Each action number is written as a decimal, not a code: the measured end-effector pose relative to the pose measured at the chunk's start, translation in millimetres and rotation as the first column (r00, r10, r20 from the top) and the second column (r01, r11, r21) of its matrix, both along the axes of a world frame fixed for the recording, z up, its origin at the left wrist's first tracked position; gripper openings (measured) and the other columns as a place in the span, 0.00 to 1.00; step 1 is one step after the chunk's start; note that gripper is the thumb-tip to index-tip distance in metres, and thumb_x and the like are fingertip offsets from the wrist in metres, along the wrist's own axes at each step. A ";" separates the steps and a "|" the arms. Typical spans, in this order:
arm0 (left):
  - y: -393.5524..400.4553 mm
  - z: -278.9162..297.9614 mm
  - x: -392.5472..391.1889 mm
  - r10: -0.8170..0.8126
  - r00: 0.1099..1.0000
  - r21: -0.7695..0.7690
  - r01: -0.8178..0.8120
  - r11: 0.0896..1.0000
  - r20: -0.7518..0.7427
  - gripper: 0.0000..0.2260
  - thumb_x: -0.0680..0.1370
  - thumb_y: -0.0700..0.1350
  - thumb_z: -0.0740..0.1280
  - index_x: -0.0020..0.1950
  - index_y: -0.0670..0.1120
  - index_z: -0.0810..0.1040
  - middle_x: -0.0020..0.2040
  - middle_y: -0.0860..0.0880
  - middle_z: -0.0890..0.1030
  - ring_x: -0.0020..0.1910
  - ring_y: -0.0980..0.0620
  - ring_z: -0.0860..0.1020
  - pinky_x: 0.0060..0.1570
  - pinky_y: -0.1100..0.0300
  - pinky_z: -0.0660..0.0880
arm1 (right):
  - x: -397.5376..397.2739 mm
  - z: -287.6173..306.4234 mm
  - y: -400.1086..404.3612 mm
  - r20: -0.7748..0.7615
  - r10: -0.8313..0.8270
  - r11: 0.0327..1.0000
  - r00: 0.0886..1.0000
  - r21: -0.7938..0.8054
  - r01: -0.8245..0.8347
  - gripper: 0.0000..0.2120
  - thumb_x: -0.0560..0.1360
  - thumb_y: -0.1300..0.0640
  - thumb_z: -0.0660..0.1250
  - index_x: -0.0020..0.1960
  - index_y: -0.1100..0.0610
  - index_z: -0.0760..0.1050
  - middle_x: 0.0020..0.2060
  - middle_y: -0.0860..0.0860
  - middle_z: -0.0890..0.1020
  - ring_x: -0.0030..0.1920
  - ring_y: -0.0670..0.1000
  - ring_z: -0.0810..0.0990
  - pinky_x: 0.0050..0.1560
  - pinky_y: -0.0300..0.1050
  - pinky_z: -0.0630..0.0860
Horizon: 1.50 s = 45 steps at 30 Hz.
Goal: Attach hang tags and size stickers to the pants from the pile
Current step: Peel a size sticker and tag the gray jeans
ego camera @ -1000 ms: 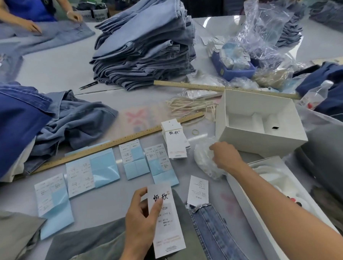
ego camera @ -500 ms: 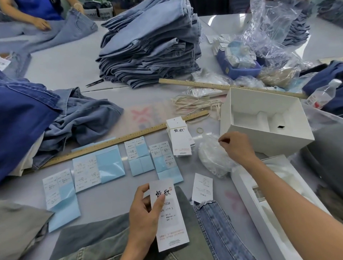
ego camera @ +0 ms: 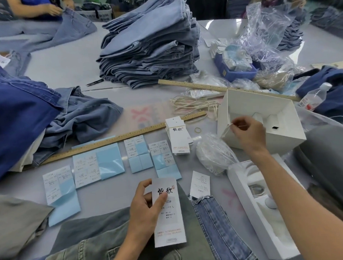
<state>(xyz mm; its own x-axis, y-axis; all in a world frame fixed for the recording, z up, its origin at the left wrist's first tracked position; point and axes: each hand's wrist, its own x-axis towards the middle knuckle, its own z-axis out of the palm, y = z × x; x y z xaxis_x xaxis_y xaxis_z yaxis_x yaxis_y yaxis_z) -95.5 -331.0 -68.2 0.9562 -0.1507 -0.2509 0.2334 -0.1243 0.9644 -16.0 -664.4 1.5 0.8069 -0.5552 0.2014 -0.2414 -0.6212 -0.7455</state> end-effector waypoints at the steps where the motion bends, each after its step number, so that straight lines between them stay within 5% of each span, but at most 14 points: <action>1: 3.5 0.6 -1.9 -0.036 0.999 0.005 0.036 0.999 0.011 0.19 0.77 0.48 0.74 0.60 0.64 0.69 0.44 0.55 0.87 0.37 0.49 0.86 0.30 0.59 0.81 | -1.5 5.5 0.8 0.036 -0.010 1.000 0.999 0.030 0.009 0.06 0.74 0.64 0.73 0.47 0.53 0.83 0.41 0.49 0.84 0.45 0.51 0.83 0.54 0.49 0.80; 3: 11.4 0.0 -8.6 -0.124 0.990 0.076 0.118 0.990 0.071 0.23 0.78 0.49 0.73 0.62 0.70 0.66 0.44 0.60 0.87 0.37 0.52 0.86 0.30 0.60 0.81 | -4.5 17.0 4.0 0.036 0.033 0.997 0.999 0.062 -0.035 0.07 0.75 0.63 0.73 0.44 0.51 0.81 0.40 0.48 0.84 0.43 0.47 0.83 0.54 0.50 0.81; 6: 25.7 -2.4 -22.6 -0.282 0.947 0.506 0.169 0.846 0.156 0.29 0.79 0.59 0.69 0.66 0.78 0.52 0.43 0.72 0.78 0.35 0.63 0.81 0.32 0.69 0.75 | -13.9 34.2 21.9 0.072 0.119 0.981 0.990 0.144 -0.129 0.08 0.75 0.62 0.74 0.44 0.49 0.81 0.41 0.48 0.86 0.43 0.45 0.84 0.51 0.44 0.81; 9: 40.1 0.5 -34.0 -0.319 0.927 0.733 0.078 0.675 0.195 0.34 0.76 0.68 0.65 0.74 0.70 0.47 0.51 0.64 0.75 0.46 0.61 0.75 0.44 0.65 0.74 | -28.0 50.5 62.3 0.043 0.267 0.944 0.963 0.190 -0.271 0.08 0.73 0.67 0.74 0.45 0.55 0.81 0.38 0.52 0.86 0.42 0.55 0.86 0.48 0.46 0.81; 12: 58.3 7.3 -38.2 -0.284 0.918 0.632 0.049 0.773 0.277 0.41 0.72 0.64 0.73 0.78 0.65 0.54 0.59 0.63 0.68 0.60 0.59 0.70 0.61 0.59 0.72 | -51.2 56.6 117.8 -0.057 0.490 0.866 0.870 0.147 -0.478 0.08 0.74 0.68 0.73 0.45 0.56 0.82 0.37 0.49 0.85 0.39 0.52 0.85 0.46 0.45 0.81; 16: 72.6 35.6 -35.2 -0.143 0.952 0.222 0.083 0.972 0.272 0.32 0.71 0.65 0.73 0.73 0.67 0.65 0.64 0.72 0.70 0.65 0.64 0.71 0.62 0.64 0.70 | -85.4 52.1 192.5 -0.156 0.730 0.683 0.665 0.207 -0.701 0.06 0.75 0.65 0.74 0.47 0.55 0.83 0.39 0.46 0.85 0.41 0.49 0.84 0.48 0.47 0.82; 19: 78.3 52.6 -36.5 -0.144 0.969 -0.063 0.159 0.985 0.201 0.13 0.75 0.55 0.74 0.59 0.61 0.81 0.53 0.56 0.86 0.53 0.55 0.84 0.53 0.62 0.78 | -101.7 46.3 226.1 -0.141 0.807 0.590 0.574 0.231 -0.773 0.03 0.74 0.63 0.76 0.47 0.57 0.84 0.38 0.47 0.85 0.40 0.48 0.84 0.47 0.49 0.81; 21: 91.0 56.6 -40.7 -0.109 0.978 -0.159 0.138 0.978 0.180 0.05 0.77 0.44 0.75 0.52 0.53 0.84 0.44 0.49 0.87 0.46 0.50 0.86 0.47 0.61 0.80 | -108.0 45.9 234.6 -0.117 0.810 0.584 0.575 0.240 -0.775 0.03 0.74 0.62 0.76 0.46 0.56 0.84 0.38 0.47 0.85 0.41 0.47 0.83 0.46 0.52 0.80; 24: 110.4 53.5 -48.1 -0.097 0.982 -0.219 0.131 0.967 0.161 0.05 0.76 0.38 0.74 0.47 0.47 0.86 0.39 0.45 0.86 0.38 0.52 0.84 0.41 0.64 0.78 | -114.7 46.7 235.8 -0.110 0.784 0.616 0.611 0.259 -0.744 0.03 0.75 0.60 0.75 0.46 0.55 0.83 0.39 0.48 0.85 0.42 0.52 0.83 0.48 0.58 0.79; 27: 122.1 49.9 -57.5 -0.118 0.986 -0.285 0.146 0.947 0.115 0.05 0.75 0.42 0.72 0.48 0.48 0.88 0.36 0.43 0.85 0.32 0.53 0.80 0.35 0.64 0.76 | -122.7 49.7 230.8 -0.130 0.759 0.646 0.638 0.268 -0.714 0.02 0.74 0.59 0.76 0.46 0.54 0.84 0.39 0.48 0.86 0.43 0.53 0.84 0.49 0.58 0.80; 37: 136.2 32.8 -63.9 -0.213 0.966 -0.111 0.231 0.967 0.147 0.05 0.79 0.40 0.72 0.46 0.48 0.86 0.37 0.44 0.86 0.32 0.52 0.80 0.35 0.64 0.74 | -162.6 35.7 197.2 -0.209 0.680 0.733 0.703 0.180 -0.656 0.12 0.74 0.62 0.76 0.42 0.45 0.82 0.36 0.43 0.84 0.36 0.43 0.80 0.37 0.37 0.76; 39: 131.8 25.5 -60.9 -0.267 0.950 0.027 0.266 0.964 0.160 0.07 0.79 0.41 0.72 0.44 0.52 0.86 0.37 0.49 0.85 0.32 0.55 0.78 0.36 0.62 0.75 | -170.0 24.9 190.2 -0.332 0.672 0.726 0.662 0.118 -0.678 0.11 0.74 0.58 0.77 0.43 0.41 0.81 0.41 0.40 0.84 0.42 0.42 0.80 0.45 0.37 0.75; 42: 116.7 20.0 -59.8 -0.388 0.894 0.226 0.339 0.913 0.225 0.06 0.78 0.43 0.74 0.44 0.53 0.86 0.38 0.57 0.84 0.35 0.61 0.77 0.39 0.62 0.74 | -181.5 6.5 198.2 -0.501 0.594 0.683 0.630 -0.102 -0.724 0.20 0.73 0.49 0.77 0.64 0.43 0.79 0.62 0.36 0.75 0.64 0.39 0.72 0.66 0.36 0.67; 45: 102.8 19.7 -59.5 -0.450 0.846 0.309 0.363 0.879 0.286 0.03 0.79 0.46 0.73 0.46 0.50 0.86 0.39 0.56 0.83 0.38 0.59 0.78 0.41 0.58 0.75 | -189.3 -7.8 233.5 -0.279 0.687 0.697 0.671 -0.008 -0.717 0.24 0.74 0.51 0.77 0.68 0.49 0.77 0.64 0.41 0.77 0.67 0.40 0.73 0.68 0.36 0.69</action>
<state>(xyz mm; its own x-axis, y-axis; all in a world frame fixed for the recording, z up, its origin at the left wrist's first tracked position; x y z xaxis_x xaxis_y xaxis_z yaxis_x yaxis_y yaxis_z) -154.9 -228.2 -48.5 0.8522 -0.5232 -0.0004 -0.2245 -0.3664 0.9029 -205.3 -430.9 -6.2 0.9776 0.2090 -0.0270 0.1429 -0.7519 -0.6436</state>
